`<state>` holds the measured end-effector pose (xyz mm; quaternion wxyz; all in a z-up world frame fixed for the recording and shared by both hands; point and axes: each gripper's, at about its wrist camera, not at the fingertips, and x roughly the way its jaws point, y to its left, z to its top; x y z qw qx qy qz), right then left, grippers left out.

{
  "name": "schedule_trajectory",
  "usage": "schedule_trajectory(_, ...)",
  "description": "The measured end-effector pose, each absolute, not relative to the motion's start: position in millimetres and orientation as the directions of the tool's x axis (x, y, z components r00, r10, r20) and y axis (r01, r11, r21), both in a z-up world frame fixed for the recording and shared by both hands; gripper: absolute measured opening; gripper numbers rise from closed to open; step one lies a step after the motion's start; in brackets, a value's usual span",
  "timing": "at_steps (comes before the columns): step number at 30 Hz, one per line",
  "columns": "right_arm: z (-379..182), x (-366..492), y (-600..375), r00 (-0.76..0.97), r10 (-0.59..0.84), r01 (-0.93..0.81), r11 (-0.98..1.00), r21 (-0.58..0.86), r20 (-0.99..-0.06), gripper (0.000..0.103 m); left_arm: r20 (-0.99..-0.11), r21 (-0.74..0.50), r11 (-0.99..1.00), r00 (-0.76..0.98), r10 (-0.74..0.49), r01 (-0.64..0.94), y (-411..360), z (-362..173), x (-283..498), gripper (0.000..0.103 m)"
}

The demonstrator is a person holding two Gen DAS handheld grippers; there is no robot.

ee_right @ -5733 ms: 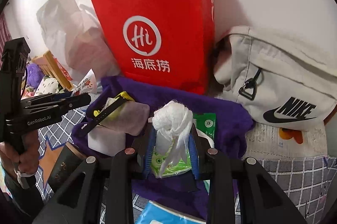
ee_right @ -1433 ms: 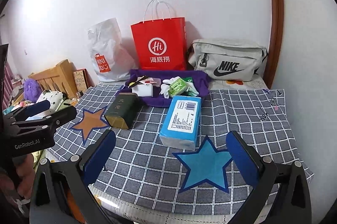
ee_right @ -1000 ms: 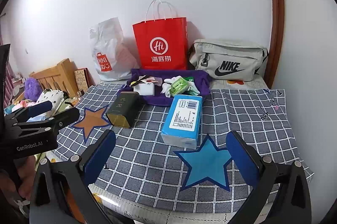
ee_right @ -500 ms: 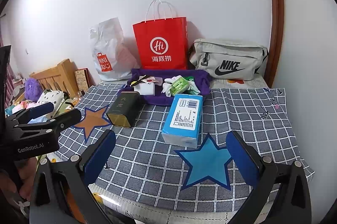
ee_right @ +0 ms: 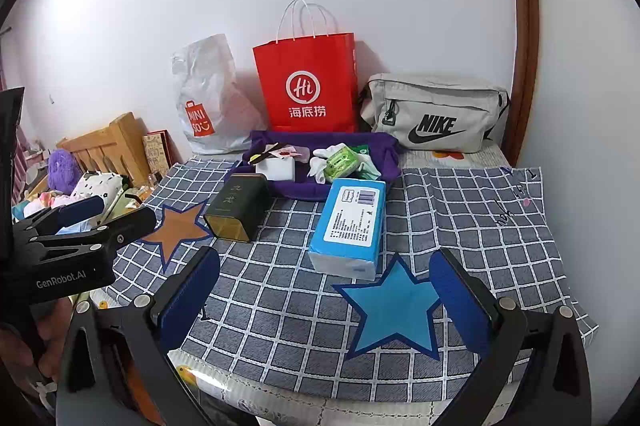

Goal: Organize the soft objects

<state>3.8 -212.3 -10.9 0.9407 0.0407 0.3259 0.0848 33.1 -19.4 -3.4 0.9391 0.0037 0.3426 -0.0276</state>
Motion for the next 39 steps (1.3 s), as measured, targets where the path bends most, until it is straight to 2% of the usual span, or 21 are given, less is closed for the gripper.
schedule_trajectory(39,-8.0,2.1,-211.1,0.778,0.188,-0.134,0.982,0.134,-0.599,0.103,-0.644,-0.014,0.999,0.763,-0.048,0.052,-19.5,-3.6,31.7,0.099)
